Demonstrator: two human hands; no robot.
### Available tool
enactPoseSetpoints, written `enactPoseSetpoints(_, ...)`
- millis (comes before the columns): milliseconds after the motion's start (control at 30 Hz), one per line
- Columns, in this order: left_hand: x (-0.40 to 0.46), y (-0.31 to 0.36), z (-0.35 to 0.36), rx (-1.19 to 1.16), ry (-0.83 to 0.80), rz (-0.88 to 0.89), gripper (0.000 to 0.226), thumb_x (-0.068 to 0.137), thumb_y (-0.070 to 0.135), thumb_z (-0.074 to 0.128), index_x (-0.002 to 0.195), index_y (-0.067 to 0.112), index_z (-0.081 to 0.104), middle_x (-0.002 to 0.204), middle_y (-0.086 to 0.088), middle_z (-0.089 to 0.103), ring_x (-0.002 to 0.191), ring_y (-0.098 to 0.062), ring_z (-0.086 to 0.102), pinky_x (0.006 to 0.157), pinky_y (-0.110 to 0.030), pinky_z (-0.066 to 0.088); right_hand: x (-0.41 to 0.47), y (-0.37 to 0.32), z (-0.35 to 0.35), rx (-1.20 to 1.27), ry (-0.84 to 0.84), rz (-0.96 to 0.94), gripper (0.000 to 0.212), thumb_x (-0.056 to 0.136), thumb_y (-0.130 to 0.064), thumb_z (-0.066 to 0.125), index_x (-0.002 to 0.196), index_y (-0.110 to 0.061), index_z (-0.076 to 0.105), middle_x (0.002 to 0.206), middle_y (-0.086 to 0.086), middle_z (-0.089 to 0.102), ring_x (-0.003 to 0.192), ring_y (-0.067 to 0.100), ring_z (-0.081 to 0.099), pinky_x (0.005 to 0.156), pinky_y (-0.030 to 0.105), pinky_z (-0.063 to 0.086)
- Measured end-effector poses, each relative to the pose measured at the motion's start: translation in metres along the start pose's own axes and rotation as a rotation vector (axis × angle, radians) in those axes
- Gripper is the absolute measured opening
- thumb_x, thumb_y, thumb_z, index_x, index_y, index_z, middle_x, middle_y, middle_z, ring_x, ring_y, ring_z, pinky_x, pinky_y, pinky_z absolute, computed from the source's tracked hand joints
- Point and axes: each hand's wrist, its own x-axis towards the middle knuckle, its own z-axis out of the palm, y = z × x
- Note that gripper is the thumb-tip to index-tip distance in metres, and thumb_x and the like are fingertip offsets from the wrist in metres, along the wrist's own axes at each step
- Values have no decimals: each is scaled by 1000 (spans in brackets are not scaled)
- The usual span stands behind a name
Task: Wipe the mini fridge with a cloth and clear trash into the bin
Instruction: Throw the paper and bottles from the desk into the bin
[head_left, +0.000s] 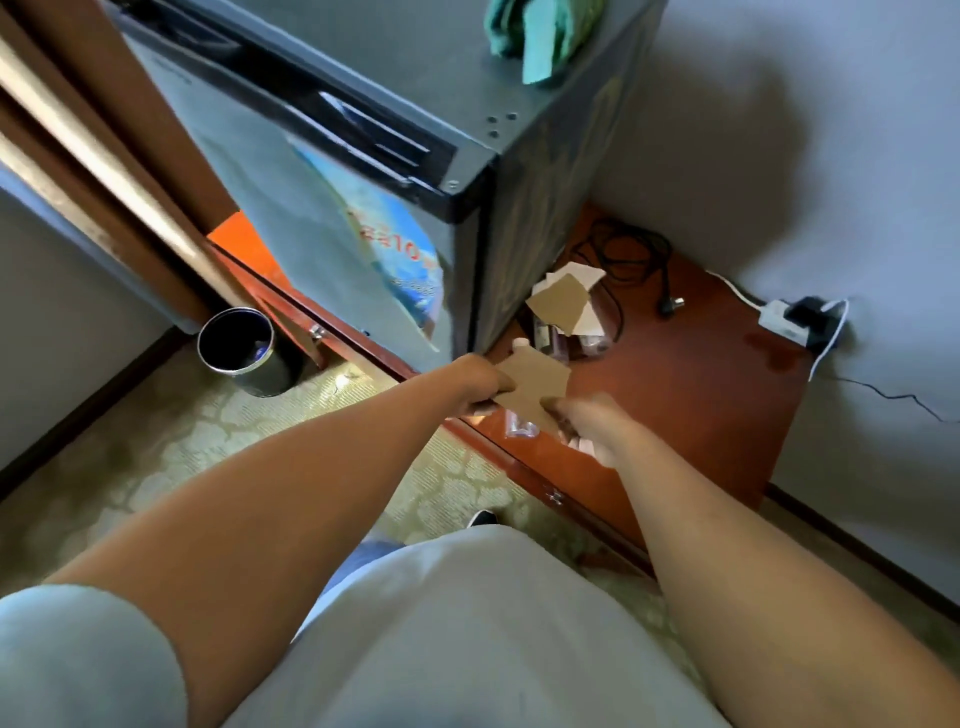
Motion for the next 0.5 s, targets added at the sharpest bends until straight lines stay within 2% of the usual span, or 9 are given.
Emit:
enactPoseSetpoints(133,-19,-41,-43,-16,5,-11,14,95,14,67,100,6,57,87,-10,54,59,-15,54,45,-18,48,-12,13,55,0,-23,56,13,90,-8,73,97,-3,63,69,8,63,50,11,54,45,20,48)
enactPoseSetpoints(233,-37,-74,-82,-73,31,2,5,95,8,64,95,9,59,82,-6,56,57,-11,53,45,-18,46,-23,18,102,-72,-36,57,6,92,-5,67,92,-4,61,61,6,64,46,10,57,48,19,44)
enactPoseSetpoints(300,-51,-100,-114,-126,77,-6,6,94,7,63,92,10,59,80,-4,56,58,-11,53,46,-16,49,-32,22,136,-184,-58,59,10,92,-4,64,82,-4,64,60,7,64,49,12,53,52,21,36)
enactPoseSetpoints(367,-63,-132,-149,-173,128,-41,4,95,9,65,93,9,61,82,-5,58,64,-12,56,51,-17,53,-43,24,173,-281,-70,50,13,90,-3,63,77,-2,65,58,9,62,47,14,48,48,22,32)
enactPoseSetpoints(433,-75,-162,-183,-240,181,-74,4,95,11,65,96,8,62,87,-7,61,68,-14,59,54,-19,55,-53,23,212,-323,-90,41,16,92,-3,61,76,-2,65,56,8,62,44,13,48,41,20,32)
enactPoseSetpoints(500,-89,-190,-215,-329,247,-76,3,95,10,63,98,8,62,92,-9,62,71,-16,62,57,-21,57,-62,19,254,-326,-124,5,15,94,-1,56,83,-1,65,63,9,65,46,12,54,42,20,37)
